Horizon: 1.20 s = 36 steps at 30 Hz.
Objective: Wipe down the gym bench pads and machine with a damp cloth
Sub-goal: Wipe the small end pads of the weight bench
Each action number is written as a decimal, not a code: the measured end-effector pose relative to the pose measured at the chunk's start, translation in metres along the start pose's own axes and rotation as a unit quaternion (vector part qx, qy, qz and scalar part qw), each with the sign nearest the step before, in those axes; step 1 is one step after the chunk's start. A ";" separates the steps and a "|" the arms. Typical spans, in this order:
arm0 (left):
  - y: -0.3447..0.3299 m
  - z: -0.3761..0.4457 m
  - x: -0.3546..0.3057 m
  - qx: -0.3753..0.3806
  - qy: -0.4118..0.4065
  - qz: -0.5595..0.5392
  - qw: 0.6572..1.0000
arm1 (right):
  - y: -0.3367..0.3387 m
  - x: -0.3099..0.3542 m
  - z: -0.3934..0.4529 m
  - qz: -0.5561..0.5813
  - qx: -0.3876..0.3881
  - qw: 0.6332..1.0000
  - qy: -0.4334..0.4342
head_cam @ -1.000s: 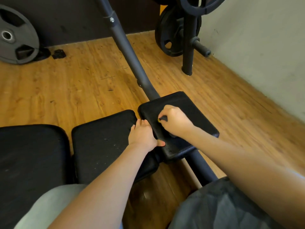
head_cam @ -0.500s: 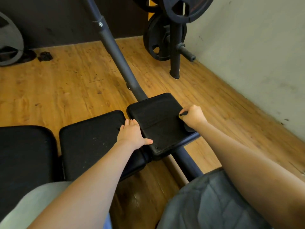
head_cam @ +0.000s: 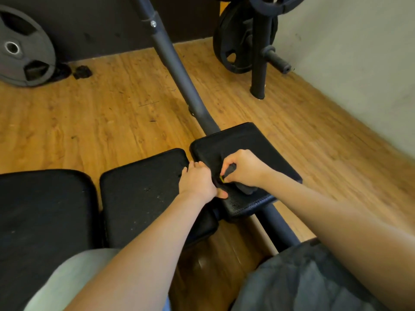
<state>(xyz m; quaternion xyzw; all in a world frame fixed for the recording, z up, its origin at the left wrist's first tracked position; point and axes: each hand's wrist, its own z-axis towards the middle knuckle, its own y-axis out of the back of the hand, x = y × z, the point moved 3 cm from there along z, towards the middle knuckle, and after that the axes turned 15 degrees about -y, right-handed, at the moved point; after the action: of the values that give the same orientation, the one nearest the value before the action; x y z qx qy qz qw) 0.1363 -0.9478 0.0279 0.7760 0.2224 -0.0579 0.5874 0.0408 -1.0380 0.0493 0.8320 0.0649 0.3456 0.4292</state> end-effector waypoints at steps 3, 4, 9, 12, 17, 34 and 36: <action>0.002 -0.004 -0.001 0.000 0.002 -0.017 1.000 | 0.029 -0.030 -0.002 -0.042 -0.067 0.992 -0.100; 0.001 -0.005 -0.001 0.003 0.000 -0.019 1.000 | 0.041 -0.045 -0.004 -0.039 -0.091 0.985 -0.145; 0.000 -0.007 -0.001 0.045 -0.017 0.005 0.999 | 0.063 -0.078 -0.015 0.063 -0.199 0.947 -0.242; -0.001 -0.008 -0.002 0.059 -0.022 0.007 0.998 | 0.038 -0.026 -0.019 0.074 -0.131 0.981 -0.119; -0.005 -0.002 0.001 0.031 -0.009 -0.002 0.999 | -0.024 0.023 -0.015 -0.065 0.002 0.998 -0.010; -0.002 -0.008 0.000 0.038 -0.038 0.037 0.998 | 0.017 -0.023 -0.033 0.041 -0.099 0.983 -0.147; -0.003 -0.010 0.000 0.060 -0.039 0.042 0.997 | -0.008 -0.003 -0.044 -0.001 -0.025 0.997 -0.069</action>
<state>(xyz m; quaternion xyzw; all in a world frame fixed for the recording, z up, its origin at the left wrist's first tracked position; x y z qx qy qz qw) 0.1330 -0.9378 0.0281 0.8156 0.1627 -0.0767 0.5500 0.0119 -1.0048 0.0594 0.8428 0.0267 0.2882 0.4537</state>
